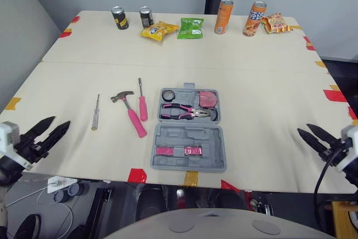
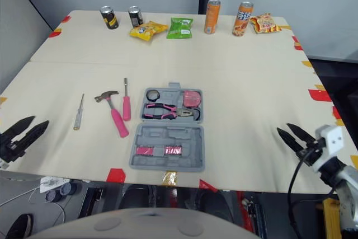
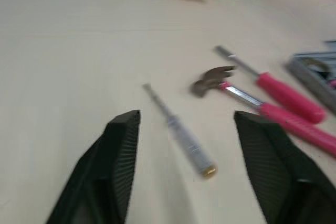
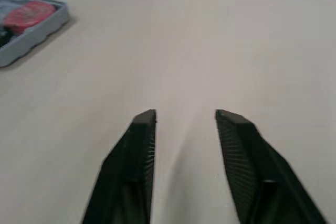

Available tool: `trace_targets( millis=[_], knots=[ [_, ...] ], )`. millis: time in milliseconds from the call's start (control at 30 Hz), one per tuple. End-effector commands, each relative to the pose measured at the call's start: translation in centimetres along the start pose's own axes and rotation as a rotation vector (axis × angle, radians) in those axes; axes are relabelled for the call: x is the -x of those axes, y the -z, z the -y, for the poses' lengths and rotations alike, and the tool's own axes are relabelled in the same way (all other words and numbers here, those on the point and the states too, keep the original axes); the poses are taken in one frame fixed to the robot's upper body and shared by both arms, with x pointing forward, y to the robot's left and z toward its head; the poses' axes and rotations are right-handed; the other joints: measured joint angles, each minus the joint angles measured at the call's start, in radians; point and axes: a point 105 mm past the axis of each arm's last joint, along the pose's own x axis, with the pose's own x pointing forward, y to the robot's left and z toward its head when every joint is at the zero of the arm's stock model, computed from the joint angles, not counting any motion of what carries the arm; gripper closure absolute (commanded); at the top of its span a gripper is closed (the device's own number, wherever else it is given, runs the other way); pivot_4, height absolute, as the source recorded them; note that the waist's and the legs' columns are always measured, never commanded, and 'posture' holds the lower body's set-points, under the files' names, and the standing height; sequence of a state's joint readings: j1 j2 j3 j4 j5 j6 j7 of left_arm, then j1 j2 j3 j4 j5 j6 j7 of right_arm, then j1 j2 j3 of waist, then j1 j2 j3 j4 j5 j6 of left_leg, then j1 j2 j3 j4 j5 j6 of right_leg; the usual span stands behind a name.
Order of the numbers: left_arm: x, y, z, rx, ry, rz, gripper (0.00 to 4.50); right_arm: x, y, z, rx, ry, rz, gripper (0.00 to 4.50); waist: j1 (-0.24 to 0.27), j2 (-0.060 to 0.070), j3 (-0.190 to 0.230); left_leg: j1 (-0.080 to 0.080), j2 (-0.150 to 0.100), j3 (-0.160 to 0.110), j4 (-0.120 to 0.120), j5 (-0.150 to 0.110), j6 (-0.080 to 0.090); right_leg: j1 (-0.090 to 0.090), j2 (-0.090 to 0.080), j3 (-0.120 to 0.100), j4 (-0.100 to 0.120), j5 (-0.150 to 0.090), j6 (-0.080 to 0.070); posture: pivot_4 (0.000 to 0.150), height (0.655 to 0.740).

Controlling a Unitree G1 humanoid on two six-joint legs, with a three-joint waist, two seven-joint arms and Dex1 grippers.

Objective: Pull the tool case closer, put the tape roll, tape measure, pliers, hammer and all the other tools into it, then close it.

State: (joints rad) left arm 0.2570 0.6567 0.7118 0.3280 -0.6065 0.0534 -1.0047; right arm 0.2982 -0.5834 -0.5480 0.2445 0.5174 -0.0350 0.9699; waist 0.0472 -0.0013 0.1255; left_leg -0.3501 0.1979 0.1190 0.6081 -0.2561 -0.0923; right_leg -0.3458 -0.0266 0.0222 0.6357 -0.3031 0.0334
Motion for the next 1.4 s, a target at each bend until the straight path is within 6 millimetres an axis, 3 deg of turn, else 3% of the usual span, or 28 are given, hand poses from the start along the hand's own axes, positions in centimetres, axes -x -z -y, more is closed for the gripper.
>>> trace_targets(
  millis=[33,133,367,567,800,1133,1233,1400],
  knots=[
    [2.3,1.3,-2.7,-0.001,-0.134,-0.051,0.00,2.1,-0.4,2.0,-0.011,0.111,0.051,0.89,0.000,0.000,0.000,0.000,0.000,0.000,0.000,0.000,0.000,0.000,0.000,0.000,0.000,0.000,0.000,0.150,0.7385],
    [3.4,2.6,-3.5,0.020,-0.175,-0.087,0.00,3.2,0.4,2.9,-0.026,0.160,0.037,0.02,0.000,0.000,0.000,0.000,0.001,0.000,0.000,0.000,0.000,0.000,0.000,0.000,0.000,0.000,0.000,0.150,0.7385],
    [3.8,3.5,-3.6,0.031,-0.189,-0.097,0.00,4.4,1.3,3.4,-0.021,0.186,0.010,0.02,0.001,0.001,0.000,0.000,0.003,0.000,0.000,0.000,0.002,0.001,-0.001,-0.001,0.000,0.000,0.000,0.150,0.7385],
    [1.7,2.2,-1.7,0.016,-0.120,-0.037,0.00,2.8,-0.2,2.3,0.018,0.096,0.057,0.02,0.002,0.001,0.000,0.000,0.003,0.000,0.001,0.000,0.002,0.001,-0.002,-0.001,0.001,0.000,0.000,0.150,0.7385],
    [-2.5,-0.3,1.8,0.084,-0.134,0.019,0.00,-0.7,-3.2,-0.7,0.125,-0.125,0.077,0.02,0.000,0.001,0.000,-0.001,0.003,0.000,0.002,0.000,0.002,0.001,-0.002,-0.001,0.003,0.000,0.000,0.150,0.7385],
    [-7.0,0.0,6.4,0.091,-0.241,-0.075,0.00,-4.9,-9.6,-9.9,0.236,-0.641,0.207,0.02,0.002,0.000,0.000,-0.001,-0.001,-0.001,0.003,0.003,-0.004,0.001,-0.001,-0.001,0.004,0.001,0.001,0.150,0.7385],
    [-7.9,0.4,7.1,0.077,-0.264,-0.123,0.00,-5.1,-10.4,-11.7,0.271,-0.759,0.208,0.02,0.004,-0.001,0.000,-0.001,-0.001,-0.002,0.003,0.003,-0.004,0.001,0.000,-0.001,0.003,0.001,0.002,0.150,0.7385],
    [-9.0,0.4,7.3,0.046,-0.319,-0.150,0.00,-5.1,-10.2,-12.8,0.372,-0.910,0.152,0.02,0.006,-0.001,0.000,-0.002,-0.002,-0.002,0.004,0.004,-0.005,0.001,0.000,-0.001,0.003,0.001,0.002,0.150,0.7385]
  ],
)
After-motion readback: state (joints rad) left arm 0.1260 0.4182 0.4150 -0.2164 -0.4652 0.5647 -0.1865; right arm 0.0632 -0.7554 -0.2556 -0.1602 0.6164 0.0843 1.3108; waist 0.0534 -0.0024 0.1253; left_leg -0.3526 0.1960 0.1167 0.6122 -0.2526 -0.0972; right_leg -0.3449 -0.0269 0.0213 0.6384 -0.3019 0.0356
